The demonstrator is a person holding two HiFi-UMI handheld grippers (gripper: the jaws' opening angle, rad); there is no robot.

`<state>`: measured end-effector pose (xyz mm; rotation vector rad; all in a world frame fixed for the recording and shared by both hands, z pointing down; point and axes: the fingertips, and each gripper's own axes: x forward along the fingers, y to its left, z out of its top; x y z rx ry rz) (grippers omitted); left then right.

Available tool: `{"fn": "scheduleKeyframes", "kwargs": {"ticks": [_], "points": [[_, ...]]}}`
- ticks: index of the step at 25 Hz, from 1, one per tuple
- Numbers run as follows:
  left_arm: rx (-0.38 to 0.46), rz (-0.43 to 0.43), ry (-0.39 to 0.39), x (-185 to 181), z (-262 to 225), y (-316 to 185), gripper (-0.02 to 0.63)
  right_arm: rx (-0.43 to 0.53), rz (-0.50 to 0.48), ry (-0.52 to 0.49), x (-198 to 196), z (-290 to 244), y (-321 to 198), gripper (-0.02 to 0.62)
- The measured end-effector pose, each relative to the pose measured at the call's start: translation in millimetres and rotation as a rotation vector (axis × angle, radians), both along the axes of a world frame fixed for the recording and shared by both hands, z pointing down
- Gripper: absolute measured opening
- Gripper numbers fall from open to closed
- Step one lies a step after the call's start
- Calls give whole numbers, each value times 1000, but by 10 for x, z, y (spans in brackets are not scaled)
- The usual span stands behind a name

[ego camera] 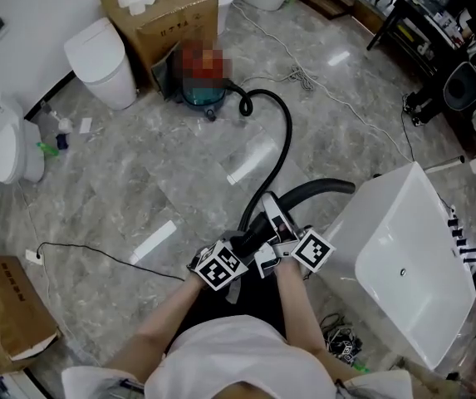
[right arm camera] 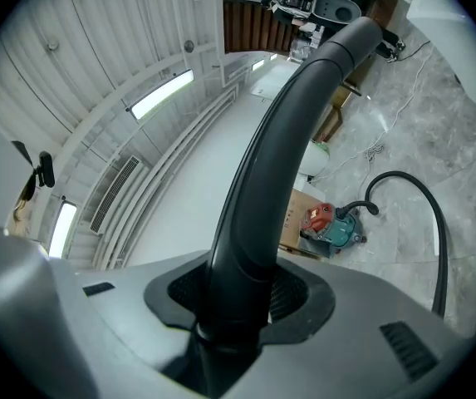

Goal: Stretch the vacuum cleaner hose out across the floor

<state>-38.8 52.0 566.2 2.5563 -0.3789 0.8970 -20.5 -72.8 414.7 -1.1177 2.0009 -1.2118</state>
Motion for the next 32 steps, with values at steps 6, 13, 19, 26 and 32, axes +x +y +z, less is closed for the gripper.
{"fn": "scheduleKeyframes", "kwargs": {"ticks": [6, 13, 19, 26, 32], "points": [[1, -2, 5, -173, 64, 270, 156, -11, 8, -19, -149, 89, 261, 160], [10, -7, 37, -200, 45, 395, 156, -22, -8, -13, -209, 98, 390, 160], [34, 23, 53, -127, -29, 441, 156, 16, -18, 24, -191, -43, 471, 160], [44, 60, 54, 66, -72, 889, 156, 20, -5, 16, -5, -88, 927, 160], [35, 58, 58, 205, -132, 1378, 156, 34, -18, 22, 101, -160, 1407, 160]]}}
